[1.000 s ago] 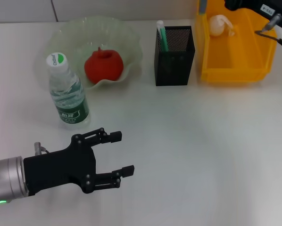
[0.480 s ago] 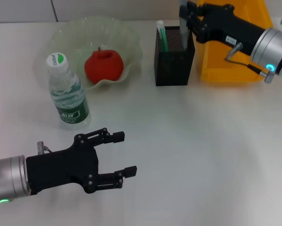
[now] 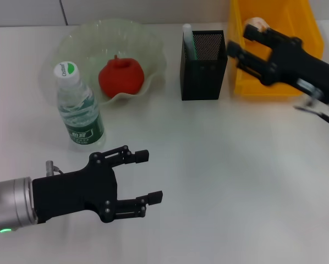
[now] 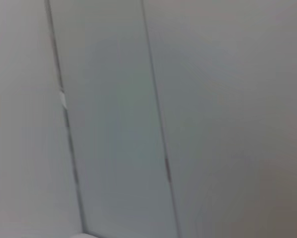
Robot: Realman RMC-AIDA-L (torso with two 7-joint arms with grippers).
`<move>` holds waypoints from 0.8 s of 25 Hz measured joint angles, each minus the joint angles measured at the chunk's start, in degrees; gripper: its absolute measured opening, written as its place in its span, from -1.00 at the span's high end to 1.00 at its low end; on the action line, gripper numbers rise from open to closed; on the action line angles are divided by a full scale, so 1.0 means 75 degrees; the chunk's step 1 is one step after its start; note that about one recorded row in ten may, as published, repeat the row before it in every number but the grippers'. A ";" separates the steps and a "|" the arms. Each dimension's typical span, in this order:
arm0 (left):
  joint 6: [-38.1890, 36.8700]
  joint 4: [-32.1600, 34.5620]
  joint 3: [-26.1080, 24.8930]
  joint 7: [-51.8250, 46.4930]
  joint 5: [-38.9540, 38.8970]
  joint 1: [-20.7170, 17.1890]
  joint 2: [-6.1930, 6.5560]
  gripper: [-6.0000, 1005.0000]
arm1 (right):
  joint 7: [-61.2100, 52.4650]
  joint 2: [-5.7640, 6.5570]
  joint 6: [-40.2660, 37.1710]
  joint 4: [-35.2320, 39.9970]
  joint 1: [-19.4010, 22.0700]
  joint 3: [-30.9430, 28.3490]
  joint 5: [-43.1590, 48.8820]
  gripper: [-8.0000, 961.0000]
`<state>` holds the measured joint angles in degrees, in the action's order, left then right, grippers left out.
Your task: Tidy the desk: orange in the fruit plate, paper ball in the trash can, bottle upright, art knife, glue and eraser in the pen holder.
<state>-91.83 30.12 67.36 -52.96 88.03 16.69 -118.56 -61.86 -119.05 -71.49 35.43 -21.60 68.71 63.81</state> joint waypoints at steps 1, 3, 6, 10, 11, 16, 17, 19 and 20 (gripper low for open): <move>-0.0022 0.0000 -0.0013 -0.0003 -0.0001 0.0024 0.0000 -0.62 | -0.0185 0.0025 -0.0325 0.0269 0.0302 0.0000 0.0106 0.15; -0.0050 -0.0008 -0.0024 -0.0010 -0.0001 0.0067 -0.0001 -0.62 | -0.0466 0.0087 -0.1259 0.0850 0.0955 -0.0149 0.0642 0.06; -0.0059 -0.0033 -0.0020 -0.0041 -0.0005 0.0141 0.0000 -0.62 | -0.0535 0.0109 -0.2546 0.1279 0.1560 -0.0768 0.1736 -0.17; -0.0058 -0.0042 0.0019 -0.0057 -0.0006 0.0216 -0.0001 -0.62 | -0.0435 0.0083 -0.4149 0.1350 0.1791 -0.2011 0.3804 -0.49; -0.0074 -0.0038 0.0021 -0.0074 -0.0001 0.0220 0.0000 -0.62 | -0.0354 0.0074 -0.4428 0.1303 0.1811 -0.2228 0.4188 -0.53; -0.0144 -0.0025 0.0037 -0.0184 0.0034 0.0288 0.0004 -0.62 | 0.0302 0.0004 -0.4825 0.0984 0.1922 -0.2557 0.4927 -0.73; -0.0148 -0.0027 0.0039 -0.0187 0.0036 0.0299 0.0005 -0.62 | 0.0340 0.0002 -0.4809 0.0941 0.1921 -0.2560 0.4931 -0.73; -0.0180 -0.0014 0.0040 -0.0196 0.0039 0.0304 0.0007 -0.62 | 0.0347 -0.0001 -0.4788 0.0865 0.1894 -0.2565 0.4940 -0.73; -0.0204 -0.0004 0.0041 -0.0206 0.0040 0.0305 0.0008 -0.62 | 0.0347 -0.0001 -0.4768 0.0837 0.1874 -0.2568 0.4943 -0.72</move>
<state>-93.35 30.09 67.66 -54.51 88.33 18.98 -118.50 -59.26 -119.06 -107.25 41.70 -7.54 49.46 100.89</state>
